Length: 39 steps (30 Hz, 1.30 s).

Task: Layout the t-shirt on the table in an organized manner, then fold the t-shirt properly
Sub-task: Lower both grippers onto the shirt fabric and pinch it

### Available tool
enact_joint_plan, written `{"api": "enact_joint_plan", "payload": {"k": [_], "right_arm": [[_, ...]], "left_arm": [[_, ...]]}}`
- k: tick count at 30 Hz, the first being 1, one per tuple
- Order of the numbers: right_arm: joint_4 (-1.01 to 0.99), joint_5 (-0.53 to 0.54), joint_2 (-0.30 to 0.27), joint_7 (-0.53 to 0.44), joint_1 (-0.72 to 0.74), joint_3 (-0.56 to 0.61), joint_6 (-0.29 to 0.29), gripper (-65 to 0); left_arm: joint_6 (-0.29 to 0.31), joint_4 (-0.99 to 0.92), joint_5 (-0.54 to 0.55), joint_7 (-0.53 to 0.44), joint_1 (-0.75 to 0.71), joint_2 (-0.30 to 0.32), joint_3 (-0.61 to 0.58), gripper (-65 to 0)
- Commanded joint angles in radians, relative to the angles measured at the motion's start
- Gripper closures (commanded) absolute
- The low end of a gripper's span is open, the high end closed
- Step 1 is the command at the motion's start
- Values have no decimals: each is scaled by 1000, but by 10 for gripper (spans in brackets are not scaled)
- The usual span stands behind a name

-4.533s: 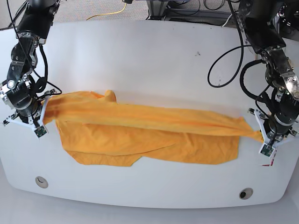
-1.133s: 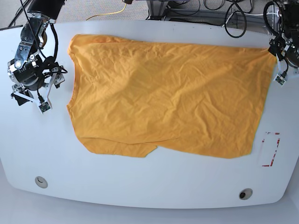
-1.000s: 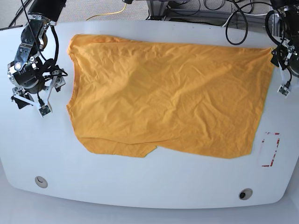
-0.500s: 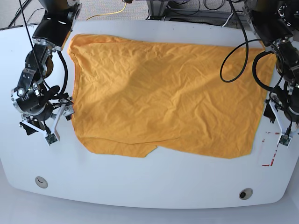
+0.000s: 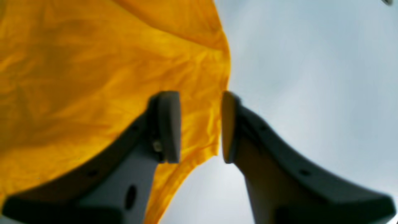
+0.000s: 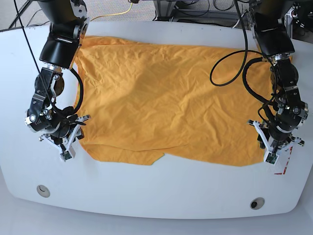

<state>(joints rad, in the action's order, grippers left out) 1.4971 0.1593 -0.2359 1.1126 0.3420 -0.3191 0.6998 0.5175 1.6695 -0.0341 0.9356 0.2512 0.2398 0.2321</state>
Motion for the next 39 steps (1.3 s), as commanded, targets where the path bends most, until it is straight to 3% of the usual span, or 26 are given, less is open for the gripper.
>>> {"api": "enact_joint_plan", "payload": {"k": [1, 3, 16, 23, 32, 39], "right_arm": [[-13, 3, -13, -41, 27, -2, -2, -67], [-37, 3, -13, -47, 27, -2, -2, -32], [-226, 1, 19, -165, 27, -1, -2, -35], [-324, 1, 22, -228, 29, -1, -2, -35], [-476, 0, 5, -326, 47, -1, -2, -35], [-550, -46, -21, -388, 61, -1, -2, -35]], "left_arm": [[-32, -25, 1, -30, 24, 5, 2, -62], [-55, -48, 1, -30, 26, 5, 2, -1], [-81, -233, 1, -43, 60, 5, 2, 0], [-81, -345, 0, -148, 60, 5, -3, 0], [-81, -527, 1, -194, 90, 5, -3, 0], [-81, -670, 1, -313, 119, 5, -6, 0]]}}
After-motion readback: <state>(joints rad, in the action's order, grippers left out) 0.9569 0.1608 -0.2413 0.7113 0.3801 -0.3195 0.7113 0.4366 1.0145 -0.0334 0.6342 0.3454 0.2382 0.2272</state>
